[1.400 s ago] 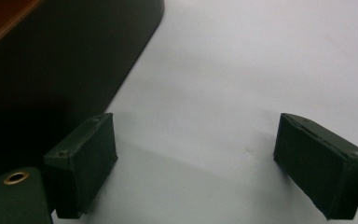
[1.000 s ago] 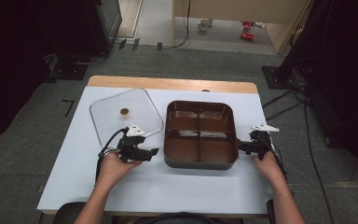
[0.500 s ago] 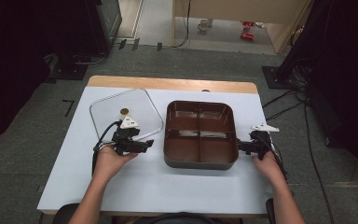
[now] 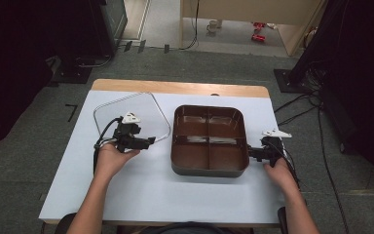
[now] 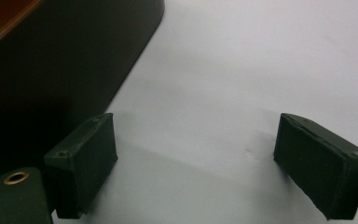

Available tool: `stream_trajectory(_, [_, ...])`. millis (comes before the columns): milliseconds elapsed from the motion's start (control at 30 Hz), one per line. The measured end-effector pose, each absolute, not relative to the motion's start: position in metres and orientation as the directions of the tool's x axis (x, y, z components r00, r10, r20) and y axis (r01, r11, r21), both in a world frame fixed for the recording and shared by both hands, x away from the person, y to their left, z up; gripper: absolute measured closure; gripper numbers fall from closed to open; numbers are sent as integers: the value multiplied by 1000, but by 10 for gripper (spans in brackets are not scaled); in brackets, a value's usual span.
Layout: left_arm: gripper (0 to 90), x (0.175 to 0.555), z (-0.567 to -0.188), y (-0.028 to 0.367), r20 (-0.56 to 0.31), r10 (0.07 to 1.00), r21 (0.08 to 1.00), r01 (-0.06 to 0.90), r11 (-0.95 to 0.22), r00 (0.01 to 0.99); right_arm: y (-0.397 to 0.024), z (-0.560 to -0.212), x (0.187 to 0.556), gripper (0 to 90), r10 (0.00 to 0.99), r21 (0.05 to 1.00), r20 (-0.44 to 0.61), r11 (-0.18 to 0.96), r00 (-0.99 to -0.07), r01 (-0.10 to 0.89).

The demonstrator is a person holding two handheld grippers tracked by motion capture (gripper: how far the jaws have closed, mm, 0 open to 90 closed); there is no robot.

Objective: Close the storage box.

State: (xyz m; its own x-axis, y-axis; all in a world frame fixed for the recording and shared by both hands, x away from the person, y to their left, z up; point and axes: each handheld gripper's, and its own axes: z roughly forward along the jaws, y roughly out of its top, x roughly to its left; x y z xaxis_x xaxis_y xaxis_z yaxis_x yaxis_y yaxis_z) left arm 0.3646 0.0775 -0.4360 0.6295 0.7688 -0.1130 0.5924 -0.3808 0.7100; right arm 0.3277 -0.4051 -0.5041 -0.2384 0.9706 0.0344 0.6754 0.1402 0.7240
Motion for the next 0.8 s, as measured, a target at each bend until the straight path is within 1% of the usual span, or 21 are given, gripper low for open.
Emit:
stream_trajectory(33, [302,367,-436,78,-114,772,711,594,-376,625,-405,-504,328,125,971,724,35,140,-238,676])
stream_trajectory(367, [316,388,-428,85,-112,785,709,603,-366,609,-405,-504,328,125,970,724,34,141,-239,675])
stream_trajectory(533, [324,398,-427,88,-96,787,706,599,-378,610,-405,-504,328,125,970,724,34,141,-239,675])
stream_trajectory(600, [324,403,-427,89,-104,786,712,597,-369,609,-405,-504,328,125,970,724,34,141,-239,675])
stream_trajectory(800, [328,418,-426,95,-89,796,725,587,-360,598,-405,-504,328,125,970,725,34,140,-239,674])
